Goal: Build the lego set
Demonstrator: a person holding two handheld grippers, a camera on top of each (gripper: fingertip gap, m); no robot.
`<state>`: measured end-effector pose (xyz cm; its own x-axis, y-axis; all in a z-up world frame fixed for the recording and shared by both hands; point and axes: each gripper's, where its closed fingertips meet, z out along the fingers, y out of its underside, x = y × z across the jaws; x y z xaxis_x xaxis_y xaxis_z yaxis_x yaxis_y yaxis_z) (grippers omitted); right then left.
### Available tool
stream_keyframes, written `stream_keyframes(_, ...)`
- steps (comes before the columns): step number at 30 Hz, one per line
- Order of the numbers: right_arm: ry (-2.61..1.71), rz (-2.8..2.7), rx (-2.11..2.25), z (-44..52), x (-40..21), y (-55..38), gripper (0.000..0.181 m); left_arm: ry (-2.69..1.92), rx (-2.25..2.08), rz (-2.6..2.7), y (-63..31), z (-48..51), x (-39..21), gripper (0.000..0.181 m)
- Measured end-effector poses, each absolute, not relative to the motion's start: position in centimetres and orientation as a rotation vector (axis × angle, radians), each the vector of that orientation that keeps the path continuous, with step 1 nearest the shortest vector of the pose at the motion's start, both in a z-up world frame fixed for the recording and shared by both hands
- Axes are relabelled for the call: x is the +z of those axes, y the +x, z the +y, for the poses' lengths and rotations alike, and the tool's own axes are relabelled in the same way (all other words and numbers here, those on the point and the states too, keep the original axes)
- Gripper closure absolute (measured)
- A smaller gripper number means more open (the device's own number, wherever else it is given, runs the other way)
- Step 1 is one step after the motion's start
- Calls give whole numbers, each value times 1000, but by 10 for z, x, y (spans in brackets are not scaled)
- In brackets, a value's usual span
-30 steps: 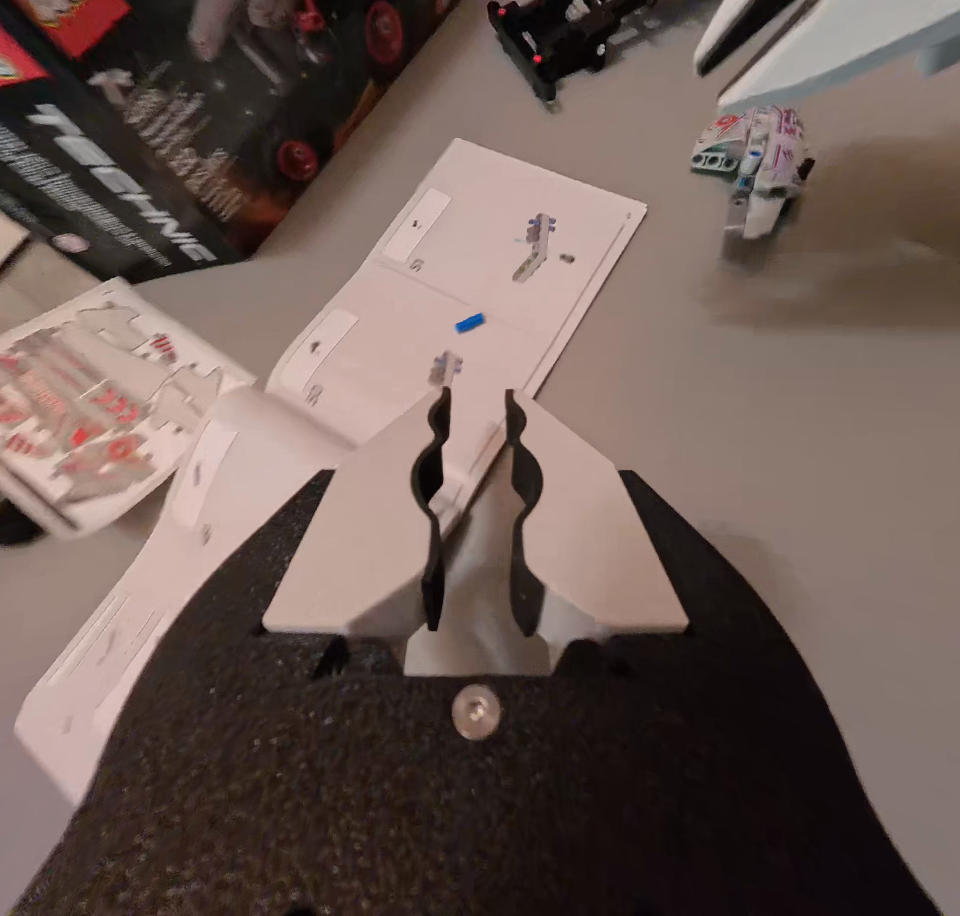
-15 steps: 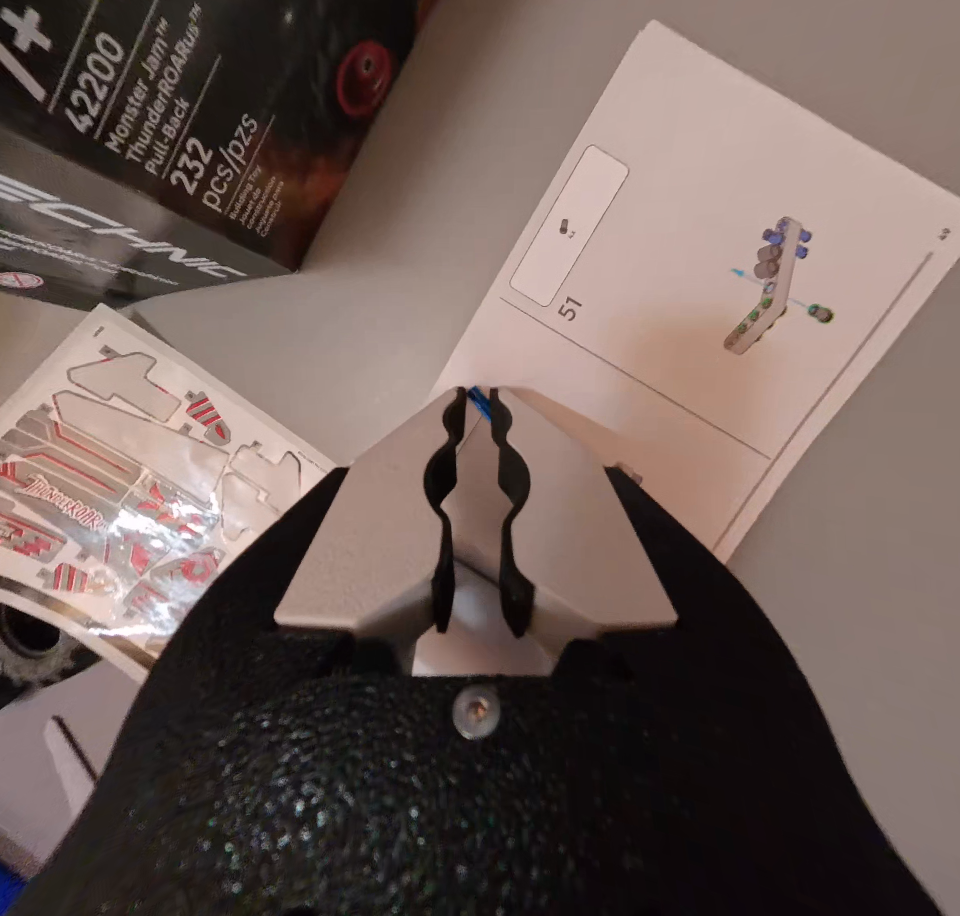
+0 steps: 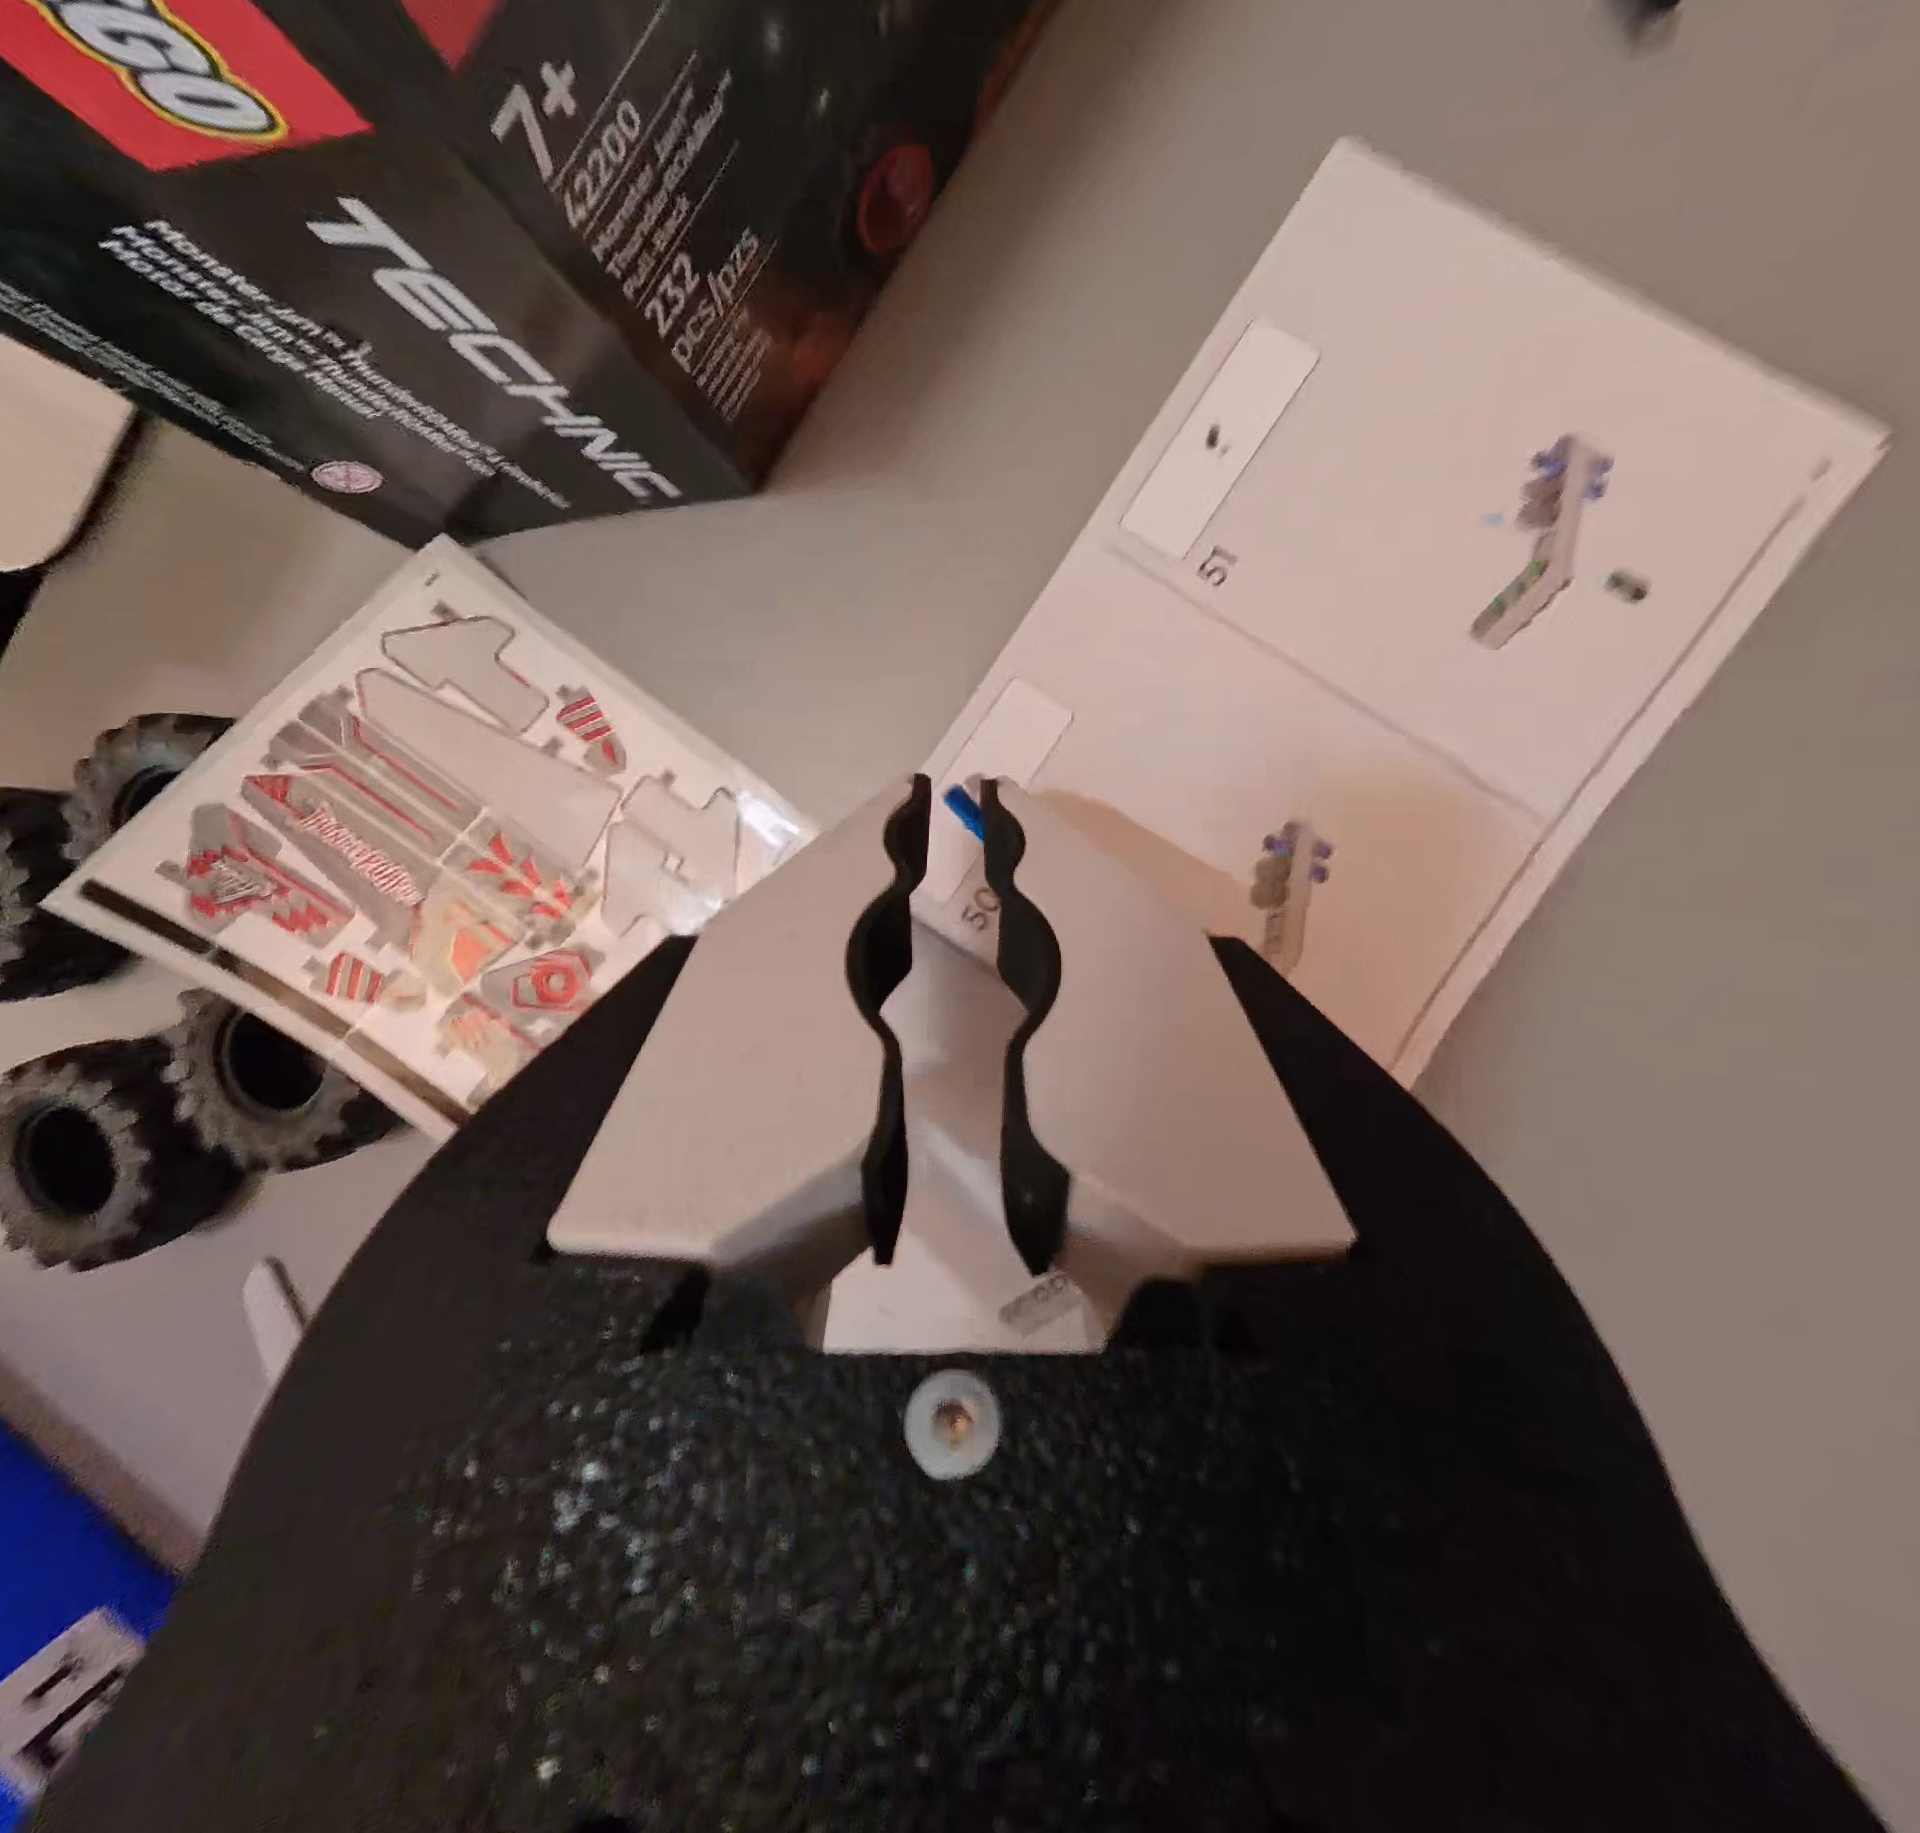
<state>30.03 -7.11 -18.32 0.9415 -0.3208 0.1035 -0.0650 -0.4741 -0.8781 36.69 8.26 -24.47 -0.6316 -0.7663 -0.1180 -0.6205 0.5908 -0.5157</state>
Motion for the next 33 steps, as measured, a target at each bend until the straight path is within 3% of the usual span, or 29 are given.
stream_keyframes(8, -2078, 260, -315, -69, -188, 299, 169, -1146, -684, 2465, 367, 86, -246, 181)
stream_keyframes(10, -2079, 262, -310, -68, -190, 300, 169, -1174, -648, 2441, 375, 89, -248, 166)
stream_keyframes(12, -2081, 267, -306, -67, -192, 301, 169, -1179, -712, 2478, 382, 68, -253, 165)
stream_keyframes(22, -2118, 293, -289, -74, -202, 303, 168, -970, -845, 2731, 316, 7, -267, 163)
stream_keyframes(30, -2130, 229, -272, -64, -202, 294, 167, -881, -710, 2648, 275, 37, -278, 170)
stream_keyframes(33, -2135, 227, -265, -63, -203, 292, 167, -893, -774, 2612, 272, 35, -276, 163)
